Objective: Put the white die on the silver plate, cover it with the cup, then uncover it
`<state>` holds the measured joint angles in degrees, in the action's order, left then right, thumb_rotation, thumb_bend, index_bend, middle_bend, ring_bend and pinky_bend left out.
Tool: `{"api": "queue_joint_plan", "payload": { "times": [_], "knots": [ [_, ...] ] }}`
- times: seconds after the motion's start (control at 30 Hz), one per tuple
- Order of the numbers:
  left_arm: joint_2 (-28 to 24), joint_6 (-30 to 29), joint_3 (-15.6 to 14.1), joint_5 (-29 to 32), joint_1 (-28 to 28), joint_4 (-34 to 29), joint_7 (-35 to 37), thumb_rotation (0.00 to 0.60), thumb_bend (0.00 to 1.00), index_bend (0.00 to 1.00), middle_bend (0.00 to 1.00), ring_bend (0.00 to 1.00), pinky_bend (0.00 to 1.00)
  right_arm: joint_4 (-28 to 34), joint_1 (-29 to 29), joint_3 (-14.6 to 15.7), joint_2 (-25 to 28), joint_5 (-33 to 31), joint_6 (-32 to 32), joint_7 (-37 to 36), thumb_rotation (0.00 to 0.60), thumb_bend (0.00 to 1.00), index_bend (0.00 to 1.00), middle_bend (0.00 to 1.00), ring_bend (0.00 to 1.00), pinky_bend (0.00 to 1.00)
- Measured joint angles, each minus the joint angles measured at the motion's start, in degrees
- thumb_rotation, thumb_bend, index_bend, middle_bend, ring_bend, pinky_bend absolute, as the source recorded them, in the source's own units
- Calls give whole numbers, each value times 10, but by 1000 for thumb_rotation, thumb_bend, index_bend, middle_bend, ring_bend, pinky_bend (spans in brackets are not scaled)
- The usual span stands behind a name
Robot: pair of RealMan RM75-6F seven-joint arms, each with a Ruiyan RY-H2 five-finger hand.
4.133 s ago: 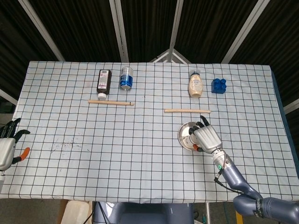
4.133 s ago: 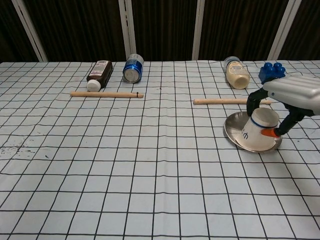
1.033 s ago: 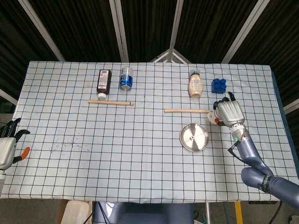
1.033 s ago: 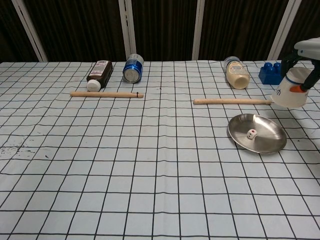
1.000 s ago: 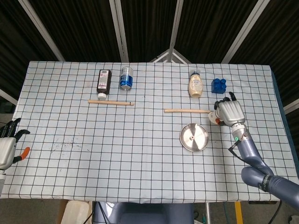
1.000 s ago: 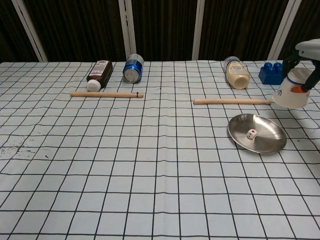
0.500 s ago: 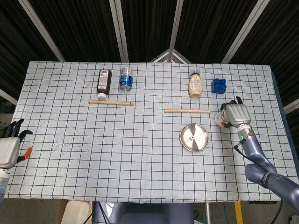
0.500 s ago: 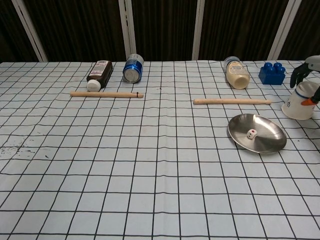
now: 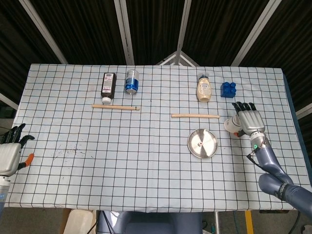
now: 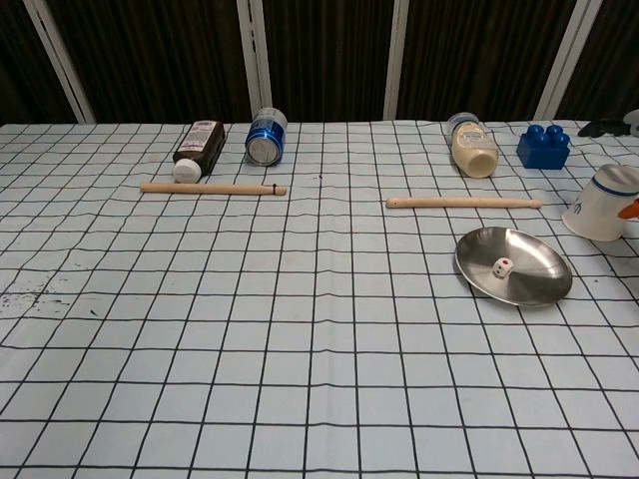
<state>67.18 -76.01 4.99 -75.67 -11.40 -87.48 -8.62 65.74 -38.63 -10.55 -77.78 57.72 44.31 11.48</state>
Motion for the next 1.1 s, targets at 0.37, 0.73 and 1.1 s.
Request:
{"api": "queue_joint_plan", "payload": {
  "times": [0.37, 0.73, 1.1],
  "knots": [
    [-5, -35, -2, -43, 9, 10, 56, 600, 467, 157, 0, 0, 99, 186, 75, 17, 75, 29, 154, 34, 600, 0, 0, 73, 64, 0],
    [4, -109, -2, -104, 24, 53, 137, 600, 467, 139, 0, 0, 99, 296, 212, 83, 109, 129, 338, 23, 600, 0, 110, 96, 107, 0],
    [6, -125, -4, -118, 30, 59, 142, 600, 467, 149, 0, 0, 98, 256, 284, 120, 84, 193, 405, -27, 600, 0, 118, 97, 107, 0]
  ]
}}
